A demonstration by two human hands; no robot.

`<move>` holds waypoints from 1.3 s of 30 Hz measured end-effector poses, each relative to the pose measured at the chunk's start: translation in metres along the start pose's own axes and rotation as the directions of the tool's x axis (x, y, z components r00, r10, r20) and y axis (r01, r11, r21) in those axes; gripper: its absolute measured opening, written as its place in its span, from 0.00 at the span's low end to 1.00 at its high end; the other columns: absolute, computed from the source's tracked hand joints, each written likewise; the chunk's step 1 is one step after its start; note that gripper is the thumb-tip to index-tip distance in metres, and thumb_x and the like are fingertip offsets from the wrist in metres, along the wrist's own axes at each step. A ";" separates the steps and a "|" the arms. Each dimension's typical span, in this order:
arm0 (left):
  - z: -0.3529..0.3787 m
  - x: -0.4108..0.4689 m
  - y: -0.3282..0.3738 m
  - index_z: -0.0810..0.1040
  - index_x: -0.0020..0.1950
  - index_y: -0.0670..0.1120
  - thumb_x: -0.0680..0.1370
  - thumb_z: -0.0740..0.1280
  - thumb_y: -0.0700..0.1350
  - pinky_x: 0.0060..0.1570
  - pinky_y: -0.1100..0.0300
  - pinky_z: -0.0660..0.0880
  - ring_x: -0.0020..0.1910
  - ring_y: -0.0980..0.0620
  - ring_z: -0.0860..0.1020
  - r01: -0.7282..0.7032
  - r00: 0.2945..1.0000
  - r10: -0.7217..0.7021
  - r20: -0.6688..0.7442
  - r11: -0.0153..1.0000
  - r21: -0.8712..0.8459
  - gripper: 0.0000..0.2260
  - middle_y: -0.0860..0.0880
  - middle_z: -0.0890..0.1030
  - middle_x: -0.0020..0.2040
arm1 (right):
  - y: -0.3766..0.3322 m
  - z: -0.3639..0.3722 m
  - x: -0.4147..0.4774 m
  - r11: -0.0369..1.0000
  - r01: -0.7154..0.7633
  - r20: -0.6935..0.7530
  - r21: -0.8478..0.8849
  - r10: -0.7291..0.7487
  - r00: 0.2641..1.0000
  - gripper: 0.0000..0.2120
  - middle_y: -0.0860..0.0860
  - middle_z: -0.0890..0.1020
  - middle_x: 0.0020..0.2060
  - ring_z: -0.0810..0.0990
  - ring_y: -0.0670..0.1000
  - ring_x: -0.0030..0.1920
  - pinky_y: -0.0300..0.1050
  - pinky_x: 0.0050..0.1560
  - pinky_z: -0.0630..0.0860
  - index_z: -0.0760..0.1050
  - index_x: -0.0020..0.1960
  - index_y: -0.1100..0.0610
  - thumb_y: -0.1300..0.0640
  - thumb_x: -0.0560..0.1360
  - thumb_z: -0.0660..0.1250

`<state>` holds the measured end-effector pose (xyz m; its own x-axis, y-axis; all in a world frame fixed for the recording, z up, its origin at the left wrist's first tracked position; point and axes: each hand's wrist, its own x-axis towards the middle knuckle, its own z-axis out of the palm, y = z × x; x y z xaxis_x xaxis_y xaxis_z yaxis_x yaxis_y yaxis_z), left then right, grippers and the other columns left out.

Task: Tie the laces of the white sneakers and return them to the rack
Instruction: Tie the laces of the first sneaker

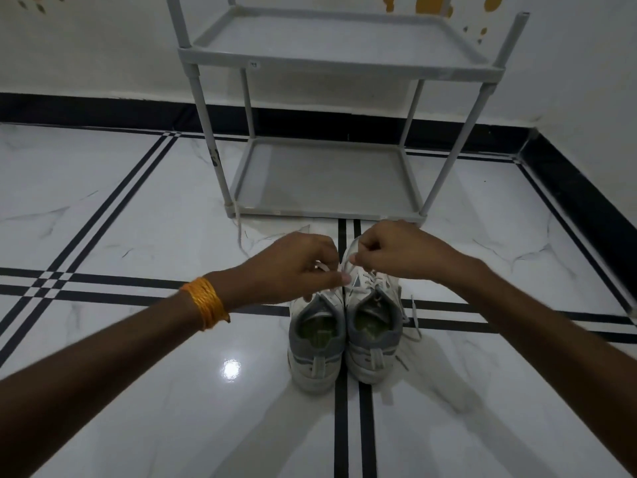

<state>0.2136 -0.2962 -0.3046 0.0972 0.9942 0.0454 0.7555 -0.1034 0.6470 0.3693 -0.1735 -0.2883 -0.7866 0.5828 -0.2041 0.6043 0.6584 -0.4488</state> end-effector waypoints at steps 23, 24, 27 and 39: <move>-0.029 0.033 -0.003 0.72 0.30 0.47 0.79 0.64 0.54 0.28 0.65 0.63 0.26 0.53 0.67 0.199 0.980 -0.196 -0.030 0.972 0.128 0.20 0.50 0.68 0.26 | -0.016 -0.020 0.014 0.983 0.163 -0.366 -0.081 -0.181 0.913 0.05 0.48 0.78 0.41 0.76 0.46 0.45 0.43 0.47 0.74 0.80 0.48 0.55 0.60 0.73 0.69; -0.030 0.033 -0.002 0.72 0.30 0.47 0.80 0.64 0.53 0.27 0.64 0.64 0.25 0.53 0.66 0.257 0.964 -0.262 -0.043 0.961 -0.104 0.19 0.50 0.69 0.27 | -0.014 -0.015 0.012 0.983 0.136 -0.363 -0.125 -0.173 0.916 0.11 0.50 0.77 0.47 0.74 0.51 0.52 0.48 0.51 0.73 0.79 0.52 0.53 0.61 0.70 0.70; -0.030 0.030 0.003 0.72 0.31 0.46 0.80 0.64 0.51 0.27 0.64 0.65 0.26 0.55 0.68 0.307 0.946 -0.324 0.023 0.870 -0.385 0.18 0.49 0.71 0.28 | -0.020 -0.007 0.006 0.988 0.154 -0.276 -0.007 -0.150 0.949 0.15 0.50 0.77 0.44 0.73 0.49 0.46 0.43 0.43 0.70 0.80 0.54 0.52 0.57 0.68 0.74; -0.027 0.018 -0.004 0.82 0.53 0.47 0.63 0.81 0.44 0.46 0.59 0.79 0.47 0.52 0.81 0.347 0.932 -0.364 0.007 0.883 -0.317 0.20 0.48 0.83 0.49 | -0.044 -0.046 -0.006 0.644 0.148 -0.147 0.751 -0.055 0.988 0.12 0.51 0.74 0.29 0.73 0.49 0.30 0.41 0.30 0.68 0.74 0.34 0.55 0.58 0.76 0.64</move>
<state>0.1946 -0.2769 -0.2854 -0.1795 0.9636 -0.1983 0.4951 0.2627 0.8282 0.3532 -0.1837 -0.2276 -0.7916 0.6090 -0.0492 0.1776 0.1523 -0.9723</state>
